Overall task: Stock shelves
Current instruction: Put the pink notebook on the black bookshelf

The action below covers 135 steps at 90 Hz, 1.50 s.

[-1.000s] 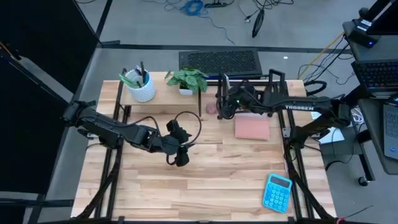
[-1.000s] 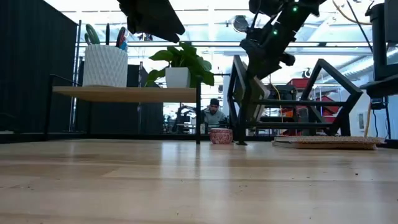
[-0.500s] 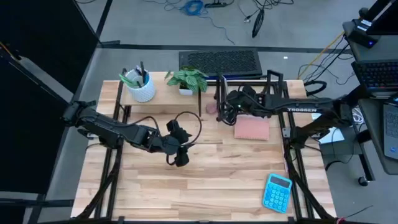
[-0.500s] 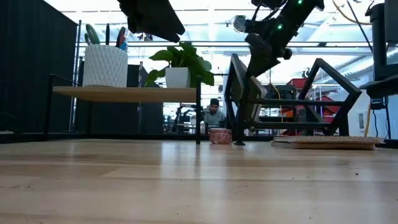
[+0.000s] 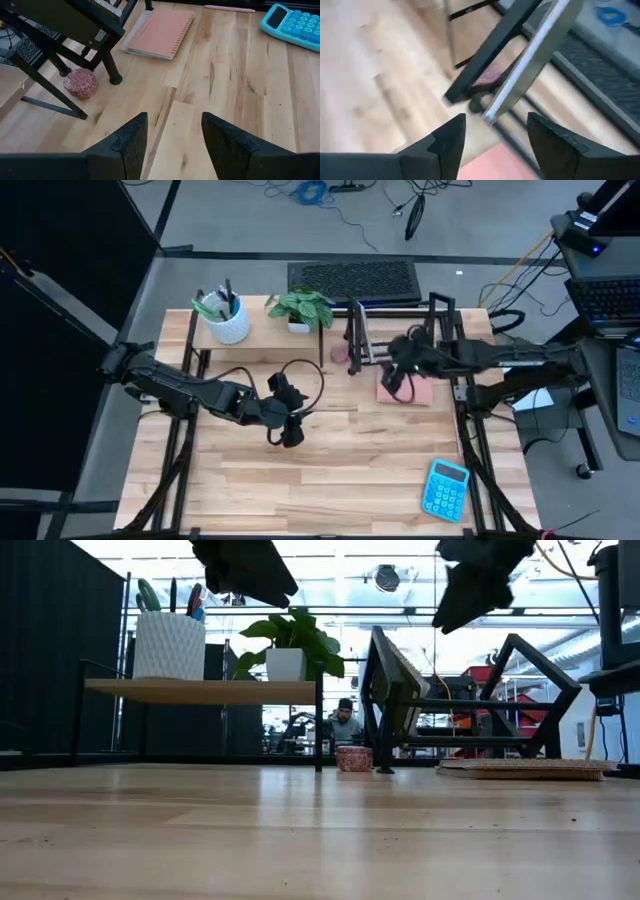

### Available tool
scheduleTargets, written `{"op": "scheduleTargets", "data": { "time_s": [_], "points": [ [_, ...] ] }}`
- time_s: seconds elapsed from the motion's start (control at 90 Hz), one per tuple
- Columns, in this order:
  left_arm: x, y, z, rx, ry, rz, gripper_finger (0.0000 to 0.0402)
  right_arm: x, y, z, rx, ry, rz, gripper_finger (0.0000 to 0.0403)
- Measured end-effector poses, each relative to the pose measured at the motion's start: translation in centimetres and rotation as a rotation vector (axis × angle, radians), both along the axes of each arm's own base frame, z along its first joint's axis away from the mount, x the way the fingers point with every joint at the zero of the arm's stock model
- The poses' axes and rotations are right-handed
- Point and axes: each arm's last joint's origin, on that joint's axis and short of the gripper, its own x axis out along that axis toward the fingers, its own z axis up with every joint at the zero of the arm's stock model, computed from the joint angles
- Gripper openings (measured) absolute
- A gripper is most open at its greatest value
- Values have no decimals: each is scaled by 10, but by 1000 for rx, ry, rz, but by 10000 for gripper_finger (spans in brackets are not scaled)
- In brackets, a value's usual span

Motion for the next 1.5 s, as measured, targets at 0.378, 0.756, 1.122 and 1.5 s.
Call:
{"op": "scheduleTargets", "data": {
  "time_s": [0.378, 0.756, 1.122, 1.5],
  "points": [
    [1, 1, -1, -1, 2, 5, 173, -13, 62, -64, 121, 40, 112, 193],
    [2, 4, -1, 0, 4, 14, 173, -29, 62, -110, 161, 7, -108, 192],
    [0, 4, -7, -3, 23, 5, 173, -35, 58, -122, 173, -44, -233, 192],
    [1, 3, -16, -12, -17, 2, 173, -41, 54, -133, 170, -118, -371, 192]
  ]
}}
